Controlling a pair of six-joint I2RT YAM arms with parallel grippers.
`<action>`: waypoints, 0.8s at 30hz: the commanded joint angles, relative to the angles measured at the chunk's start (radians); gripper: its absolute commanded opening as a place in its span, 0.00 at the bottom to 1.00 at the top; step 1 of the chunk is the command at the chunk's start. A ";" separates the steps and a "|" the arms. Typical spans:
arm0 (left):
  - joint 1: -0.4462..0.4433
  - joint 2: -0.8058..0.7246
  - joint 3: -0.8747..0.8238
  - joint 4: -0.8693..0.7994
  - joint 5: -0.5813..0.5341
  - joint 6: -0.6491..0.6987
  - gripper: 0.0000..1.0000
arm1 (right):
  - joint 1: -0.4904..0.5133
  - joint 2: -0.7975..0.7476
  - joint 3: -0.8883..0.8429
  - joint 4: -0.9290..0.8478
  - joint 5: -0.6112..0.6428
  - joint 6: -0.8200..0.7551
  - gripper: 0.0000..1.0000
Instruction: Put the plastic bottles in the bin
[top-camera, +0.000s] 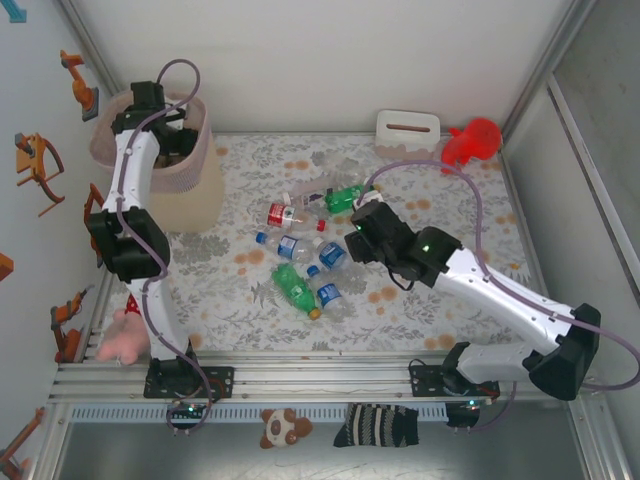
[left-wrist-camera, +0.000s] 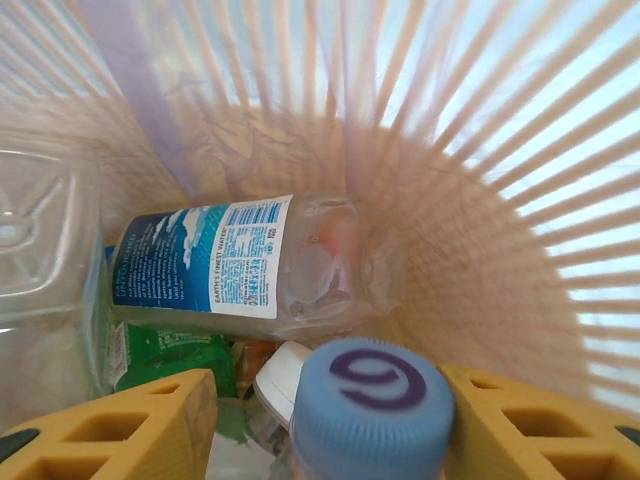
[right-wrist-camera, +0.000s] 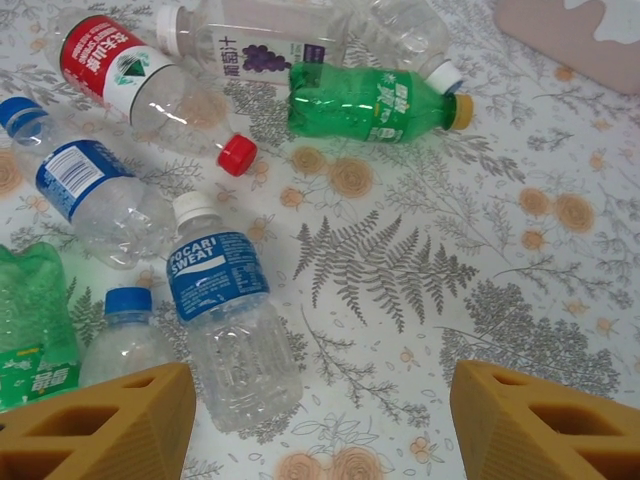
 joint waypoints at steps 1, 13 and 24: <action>0.008 -0.096 0.038 -0.015 0.034 -0.015 0.59 | -0.005 0.031 0.044 -0.032 -0.044 0.030 0.66; 0.010 -0.225 0.073 -0.044 0.112 -0.060 0.62 | 0.044 0.117 0.050 -0.019 -0.174 0.088 0.59; 0.006 -0.408 -0.068 0.009 0.259 -0.158 0.62 | 0.236 0.269 0.051 -0.001 -0.232 0.187 0.55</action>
